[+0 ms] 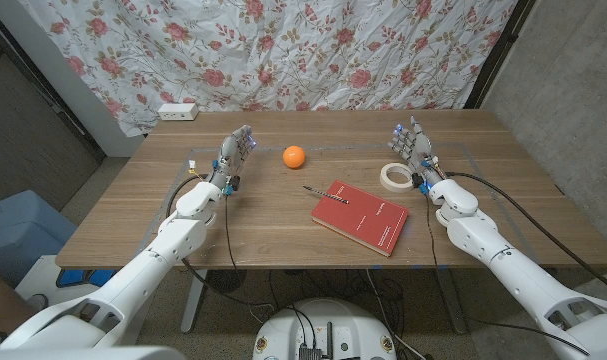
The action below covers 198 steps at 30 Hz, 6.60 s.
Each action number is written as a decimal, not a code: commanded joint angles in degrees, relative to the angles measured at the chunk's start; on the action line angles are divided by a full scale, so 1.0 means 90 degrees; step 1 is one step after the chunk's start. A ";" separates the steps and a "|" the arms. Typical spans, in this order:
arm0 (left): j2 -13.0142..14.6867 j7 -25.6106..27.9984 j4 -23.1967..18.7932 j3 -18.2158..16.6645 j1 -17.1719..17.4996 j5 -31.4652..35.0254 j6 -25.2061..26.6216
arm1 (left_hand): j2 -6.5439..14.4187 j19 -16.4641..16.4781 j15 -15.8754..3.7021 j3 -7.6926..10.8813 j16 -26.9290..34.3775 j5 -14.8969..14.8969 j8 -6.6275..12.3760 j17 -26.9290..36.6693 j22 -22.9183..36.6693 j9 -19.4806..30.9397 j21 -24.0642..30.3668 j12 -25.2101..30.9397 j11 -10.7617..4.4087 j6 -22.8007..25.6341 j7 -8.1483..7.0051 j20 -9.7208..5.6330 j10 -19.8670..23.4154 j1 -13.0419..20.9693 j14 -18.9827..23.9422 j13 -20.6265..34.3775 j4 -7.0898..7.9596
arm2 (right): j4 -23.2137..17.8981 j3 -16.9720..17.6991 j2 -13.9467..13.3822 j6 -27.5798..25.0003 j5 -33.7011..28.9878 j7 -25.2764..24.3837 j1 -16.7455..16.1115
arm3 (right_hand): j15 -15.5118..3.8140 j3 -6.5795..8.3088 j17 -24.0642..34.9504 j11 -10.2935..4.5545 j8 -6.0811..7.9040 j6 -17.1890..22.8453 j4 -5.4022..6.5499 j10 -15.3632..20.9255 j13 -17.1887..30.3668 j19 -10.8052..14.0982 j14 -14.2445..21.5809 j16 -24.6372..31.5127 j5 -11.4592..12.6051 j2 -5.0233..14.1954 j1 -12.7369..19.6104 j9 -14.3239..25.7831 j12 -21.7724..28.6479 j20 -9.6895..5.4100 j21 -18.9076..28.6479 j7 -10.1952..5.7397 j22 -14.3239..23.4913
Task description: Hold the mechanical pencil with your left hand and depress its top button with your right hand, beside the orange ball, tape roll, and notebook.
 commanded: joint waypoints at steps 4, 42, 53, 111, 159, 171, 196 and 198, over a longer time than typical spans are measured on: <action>0.0198 0.0109 -0.0313 0.0010 0.0067 0.0151 0.0156 | 0.0368 0.0044 -0.0095 0.0043 0.0043 0.0018 0.0071 0.0019 0.0017 0.0014 0.0063 0.0067 -0.0060 0.0173 -0.0016 -0.0073 0.0120 0.0094 0.0085 0.0022 -0.0129 | -0.0246 0.0025 0.0020 0.0137 -0.0127 -0.0253 -0.0188 | -0.0017 0.0057 -0.0010 -0.0002 0.0031 0.0053 -0.0008 0.0048 -0.0006 0.0017 0.0031 0.0036 0.0037 0.0032 0.0032 0.0023 0.0027 -0.0036 0.0023 0.0024 0.0024; 0.1783 0.0070 -0.2102 0.0538 -0.0209 0.1848 0.1655 | 0.0185 0.0379 -0.0698 0.0123 0.0042 -0.0089 0.0166 0.0023 0.0001 0.0011 0.0070 0.0148 -0.0687 0.1226 -0.0566 -0.0275 0.1198 0.0885 0.0621 0.0027 -0.1494 | -0.0226 0.0118 -0.0049 0.0298 -0.0292 -0.0446 -0.0225 | -0.0024 0.0130 -0.0170 0.0003 0.0043 0.0086 -0.0068 0.0032 -0.0124 -0.0126 0.0019 0.0053 0.0061 0.0080 0.0053 0.0020 0.0036 -0.0069 0.0022 0.0065 0.0017; 0.2009 -0.0012 -0.2352 0.0726 -0.0330 0.2633 0.1503 | -0.0065 0.0628 -0.0842 0.0082 0.0040 -0.0093 0.0254 0.0023 -0.0003 0.0023 0.0092 0.0141 -0.0923 0.1560 -0.0775 -0.0417 0.1552 0.1315 0.0798 0.0028 -0.1629 | -0.0239 0.0152 -0.0117 0.0355 -0.0321 -0.0433 -0.0273 | -0.0026 0.0139 -0.0200 0.0008 0.0044 0.0093 -0.0070 0.0039 -0.0147 -0.0130 0.0019 0.0060 0.0062 0.0087 0.0041 0.0019 0.0041 -0.0070 0.0029 0.0075 0.0016; 0.2611 -0.2333 -0.3995 0.1931 -0.1800 0.6642 0.2458 | -0.1161 0.1127 -0.1202 -0.0105 0.0028 0.0002 0.0462 0.0027 -0.0007 0.0034 0.0038 0.0046 -0.1338 0.2698 -0.1384 -0.0672 0.2523 0.3455 0.1278 0.0033 -0.1622 | -0.0300 0.0375 -0.0381 0.0440 -0.0159 -0.0243 -0.0465 | 0.0025 0.0190 -0.0371 0.0026 0.0038 0.0104 -0.0097 0.0029 -0.0249 -0.0171 -0.0006 0.0082 0.0059 0.0096 -0.0026 0.0017 0.0050 -0.0048 0.0045 0.0092 0.0014; 0.1730 -0.3526 -0.4258 0.2620 -0.1819 0.9812 0.2735 | -0.1470 0.0979 -0.1250 -0.0568 0.0050 -0.0077 0.0374 0.0025 0.0001 0.0041 0.0020 -0.0004 -0.1362 0.2992 -0.1506 -0.0818 0.2961 0.4511 0.1499 0.0028 -0.1568 | -0.0186 0.0436 -0.0503 0.0331 0.0020 0.0002 -0.0456 | 0.0092 0.0233 -0.0494 0.0018 0.0035 0.0097 -0.0108 0.0004 -0.0294 -0.0179 -0.0017 0.0105 0.0057 0.0105 -0.0099 0.0016 0.0053 0.0014 0.0058 0.0087 0.0016; 0.1413 -0.3635 -0.4115 0.2851 -0.1804 1.0231 0.2889 | -0.1484 0.0951 -0.1246 -0.0659 0.0038 -0.0084 0.0307 0.0025 0.0001 0.0038 0.0018 0.0000 -0.1364 0.2921 -0.1524 -0.0807 0.3083 0.4640 0.1510 0.0026 -0.1557 | -0.0175 0.0497 -0.0561 0.0323 0.0088 0.0056 -0.0478 | 0.0134 0.0238 -0.0514 0.0028 0.0038 0.0104 -0.0104 -0.0001 -0.0300 -0.0187 -0.0021 0.0112 0.0055 0.0105 -0.0126 0.0016 0.0053 0.0045 0.0058 0.0075 0.0017; 0.1108 -0.3521 -0.4069 0.3037 -0.1493 1.0786 0.3302 | -0.1299 0.1188 -0.1279 -0.0880 0.0064 -0.0041 0.0293 0.0023 0.0002 0.0037 0.0070 0.0016 -0.1367 0.3302 -0.1357 -0.0741 0.3682 0.5325 0.1896 0.0018 -0.1538 | -0.0057 0.0549 -0.0629 0.0358 0.0193 0.0252 -0.0509 | 0.0137 0.0260 -0.0558 0.0031 0.0043 0.0118 -0.0107 0.0013 -0.0309 -0.0178 -0.0009 0.0128 0.0056 0.0108 -0.0158 0.0016 0.0063 0.0070 0.0066 0.0053 0.0018; 0.1092 -0.3476 -0.4075 0.3047 -0.1451 1.0843 0.3352 | -0.1285 0.1202 -0.1277 -0.0882 0.0065 -0.0038 0.0285 0.0023 0.0002 0.0037 0.0072 0.0016 -0.1367 0.3302 -0.1357 -0.0735 0.3702 0.5351 0.1914 0.0018 -0.1536 | -0.0055 0.0547 -0.0642 0.0353 0.0192 0.0273 -0.0504 | 0.0133 0.0262 -0.0562 0.0031 0.0045 0.0124 -0.0107 0.0017 -0.0309 -0.0177 -0.0011 0.0128 0.0056 0.0110 -0.0162 0.0016 0.0064 0.0073 0.0066 0.0052 0.0018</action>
